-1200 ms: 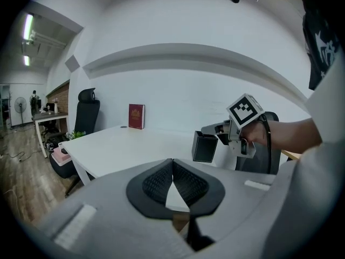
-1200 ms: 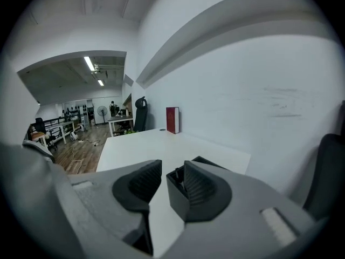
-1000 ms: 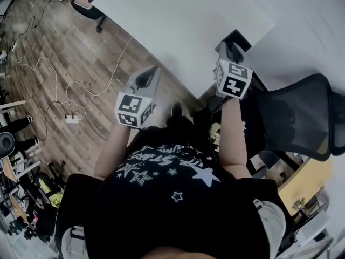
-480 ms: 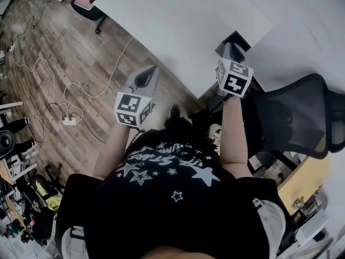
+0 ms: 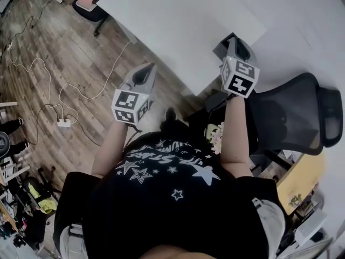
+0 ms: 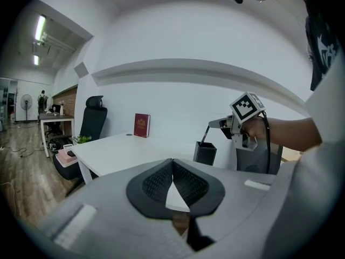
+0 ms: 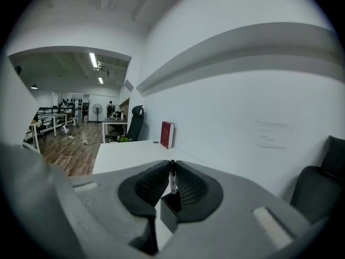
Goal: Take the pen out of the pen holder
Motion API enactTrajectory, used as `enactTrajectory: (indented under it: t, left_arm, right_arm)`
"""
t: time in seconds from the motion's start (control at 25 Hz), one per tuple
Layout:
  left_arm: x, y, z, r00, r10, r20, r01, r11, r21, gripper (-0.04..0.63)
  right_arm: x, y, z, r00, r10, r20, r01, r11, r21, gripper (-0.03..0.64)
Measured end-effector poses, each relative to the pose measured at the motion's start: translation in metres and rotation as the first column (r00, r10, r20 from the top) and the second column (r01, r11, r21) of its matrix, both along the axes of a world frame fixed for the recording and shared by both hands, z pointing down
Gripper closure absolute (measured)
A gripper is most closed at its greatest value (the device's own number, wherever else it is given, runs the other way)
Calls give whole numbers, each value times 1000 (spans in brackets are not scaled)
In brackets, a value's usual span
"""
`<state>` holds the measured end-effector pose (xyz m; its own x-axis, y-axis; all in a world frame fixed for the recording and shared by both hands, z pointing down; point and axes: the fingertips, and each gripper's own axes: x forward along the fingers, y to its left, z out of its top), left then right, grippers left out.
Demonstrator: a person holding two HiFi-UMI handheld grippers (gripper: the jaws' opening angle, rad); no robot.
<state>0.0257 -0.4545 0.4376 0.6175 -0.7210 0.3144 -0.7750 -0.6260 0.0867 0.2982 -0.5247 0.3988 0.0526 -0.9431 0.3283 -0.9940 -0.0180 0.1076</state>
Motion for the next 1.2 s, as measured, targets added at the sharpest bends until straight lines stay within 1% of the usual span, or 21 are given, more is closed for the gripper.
enactTrajectory:
  t: [0.28, 0.4, 0.56, 0.88, 1.2]
  left_arm:
    - [-10, 24, -14, 1000, -8, -21, 9, 999, 39, 584]
    - [-21, 42, -17, 1000, -15, -25, 16, 999, 43, 584]
    - [-41, 65, -18, 999, -24, -31, 26, 999, 43, 584]
    - [-78, 119, -20, 999, -31, -45, 33, 998, 49, 584]
    - [-114, 198, -15, 998, -38, -54, 42, 997, 58, 584]
  right_arm:
    - [-1, 24, -42, 1000, 9, 3, -9, 996, 91, 577]
    - [-10, 40, -52, 1000, 1, 0, -1, 994, 109, 577]
    - [-31, 64, -54, 1000, -16, -1, 16, 994, 109, 577]
    - [-84, 123, -42, 998, -59, 13, 58, 995, 81, 577]
    - [-133, 203, -26, 995, -99, 21, 98, 993, 73, 577]
